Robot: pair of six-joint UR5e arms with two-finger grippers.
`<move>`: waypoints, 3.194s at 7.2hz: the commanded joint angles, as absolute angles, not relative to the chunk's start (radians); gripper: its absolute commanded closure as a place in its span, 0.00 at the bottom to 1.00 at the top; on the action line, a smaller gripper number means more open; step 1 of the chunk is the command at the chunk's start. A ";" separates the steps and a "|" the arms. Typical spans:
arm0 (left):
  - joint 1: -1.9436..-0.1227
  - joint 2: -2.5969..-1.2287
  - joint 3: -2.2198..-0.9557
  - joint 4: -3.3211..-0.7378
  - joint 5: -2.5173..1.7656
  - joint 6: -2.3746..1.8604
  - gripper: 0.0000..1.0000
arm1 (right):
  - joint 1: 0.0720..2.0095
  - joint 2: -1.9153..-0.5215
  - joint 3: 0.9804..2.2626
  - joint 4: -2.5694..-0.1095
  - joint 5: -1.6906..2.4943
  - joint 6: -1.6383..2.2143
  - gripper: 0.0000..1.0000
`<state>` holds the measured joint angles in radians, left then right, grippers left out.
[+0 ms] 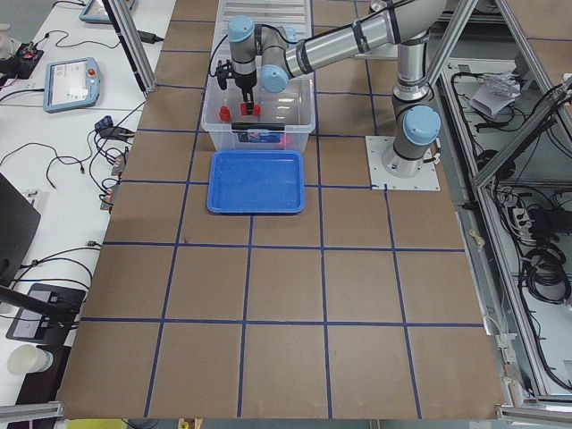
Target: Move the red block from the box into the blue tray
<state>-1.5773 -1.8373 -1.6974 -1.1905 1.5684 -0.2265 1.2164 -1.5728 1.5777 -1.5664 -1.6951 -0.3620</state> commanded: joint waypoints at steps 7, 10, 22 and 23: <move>-1.079 -1.877 -1.618 -1.366 1.467 0.532 0.76 | 1.216 -1.574 1.669 -1.624 -1.694 -0.357 0.00; -1.074 -2.000 -1.785 -1.015 1.471 0.589 0.76 | 1.213 -1.533 1.698 -1.686 -1.700 -0.353 0.00; -1.520 -1.724 -1.339 -1.784 1.624 0.065 0.00 | 1.127 -1.394 1.683 -1.807 -1.695 -0.380 0.00; -1.549 -1.692 -1.338 -1.786 1.615 0.046 0.00 | 1.137 -1.394 1.690 -1.807 -1.695 -0.367 0.00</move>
<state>-1.5022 -1.7178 -1.3435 -1.7842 1.6134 0.0822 1.1192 -1.3954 1.6846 -1.8080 -1.6952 -0.4081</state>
